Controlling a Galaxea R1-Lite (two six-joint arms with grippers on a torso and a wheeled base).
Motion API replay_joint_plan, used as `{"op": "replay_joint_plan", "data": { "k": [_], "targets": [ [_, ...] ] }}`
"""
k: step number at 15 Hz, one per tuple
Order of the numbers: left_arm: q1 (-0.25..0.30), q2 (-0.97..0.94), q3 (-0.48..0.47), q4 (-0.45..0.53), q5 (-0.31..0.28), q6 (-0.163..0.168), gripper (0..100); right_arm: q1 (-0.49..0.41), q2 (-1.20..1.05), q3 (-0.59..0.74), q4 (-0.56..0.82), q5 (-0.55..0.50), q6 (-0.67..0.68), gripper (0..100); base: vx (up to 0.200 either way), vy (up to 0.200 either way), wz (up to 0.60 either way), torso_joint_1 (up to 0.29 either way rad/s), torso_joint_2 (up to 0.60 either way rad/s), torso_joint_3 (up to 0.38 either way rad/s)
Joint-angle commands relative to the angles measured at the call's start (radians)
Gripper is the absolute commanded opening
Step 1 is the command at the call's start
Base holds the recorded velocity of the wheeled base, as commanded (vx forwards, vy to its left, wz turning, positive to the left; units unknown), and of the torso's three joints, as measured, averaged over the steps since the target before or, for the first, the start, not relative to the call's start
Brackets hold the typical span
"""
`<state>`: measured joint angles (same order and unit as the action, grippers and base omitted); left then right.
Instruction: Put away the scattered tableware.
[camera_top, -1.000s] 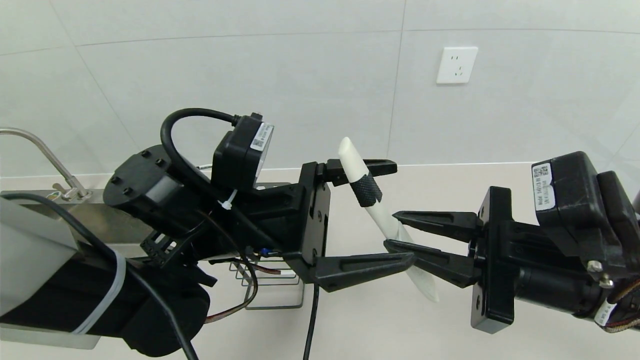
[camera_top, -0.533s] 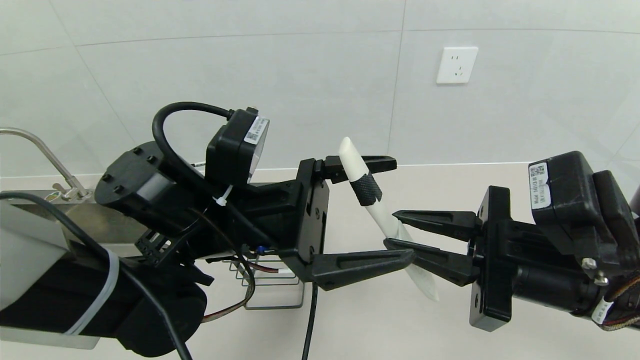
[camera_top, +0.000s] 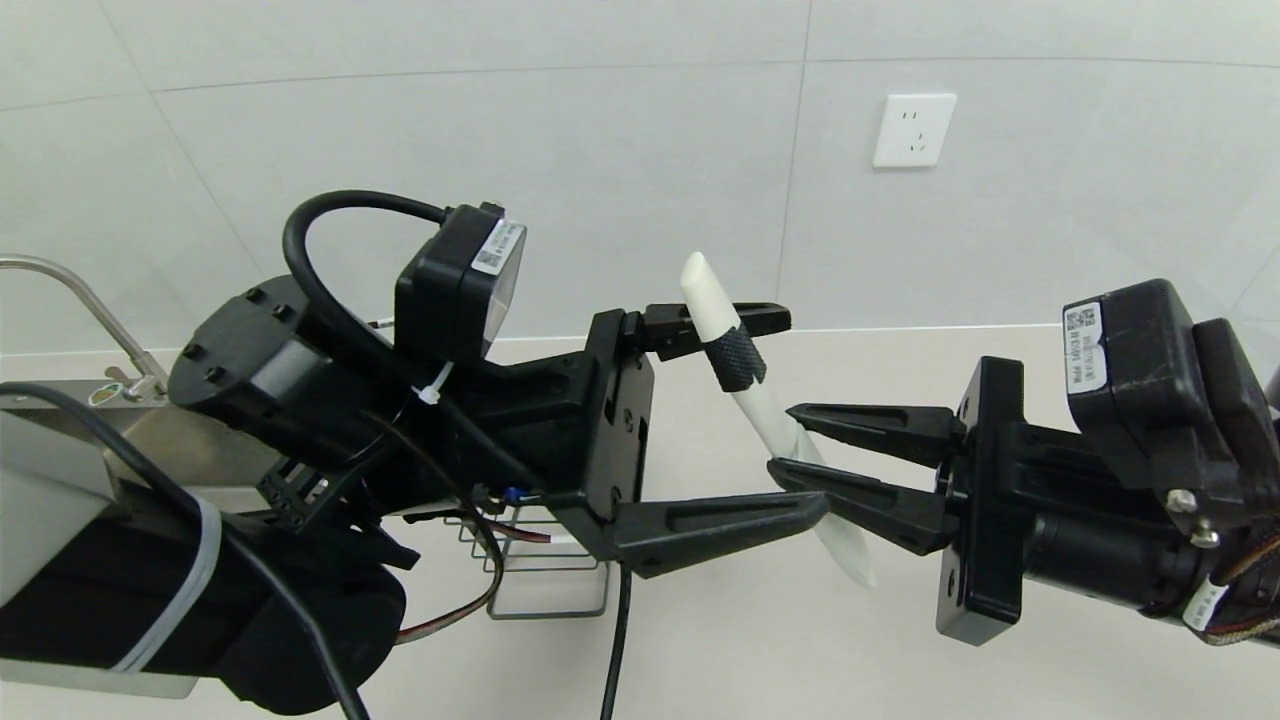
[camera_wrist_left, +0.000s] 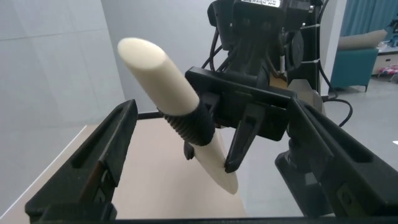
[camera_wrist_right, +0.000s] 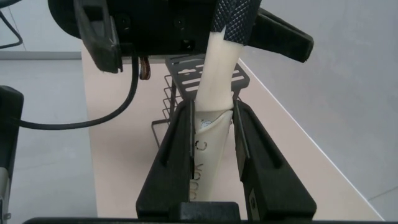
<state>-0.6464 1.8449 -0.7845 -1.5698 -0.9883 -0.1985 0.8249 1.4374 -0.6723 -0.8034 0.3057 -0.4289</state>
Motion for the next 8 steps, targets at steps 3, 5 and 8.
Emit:
{"op": "replay_joint_plan", "data": {
  "k": [3,5,8],
  "targets": [
    [0.001,-0.004,-0.001,-0.001,0.008,-0.012,100,0.0,0.003,-0.001,0.0,0.001,-0.001,0,0.0,0.0,0.0,0.0,0.0,0.0],
    [0.001,-0.007,-0.015,-0.001,0.01,-0.032,0,0.0,0.003,-0.001,0.0,0.0,-0.001,0,0.0,0.0,0.0,0.0,0.0,0.0],
    [0.001,-0.009,-0.015,-0.001,0.013,-0.038,0,0.0,0.003,-0.004,0.0,0.0,-0.001,0,0.0,0.0,0.0,0.0,0.0,0.0]
  ]
}}
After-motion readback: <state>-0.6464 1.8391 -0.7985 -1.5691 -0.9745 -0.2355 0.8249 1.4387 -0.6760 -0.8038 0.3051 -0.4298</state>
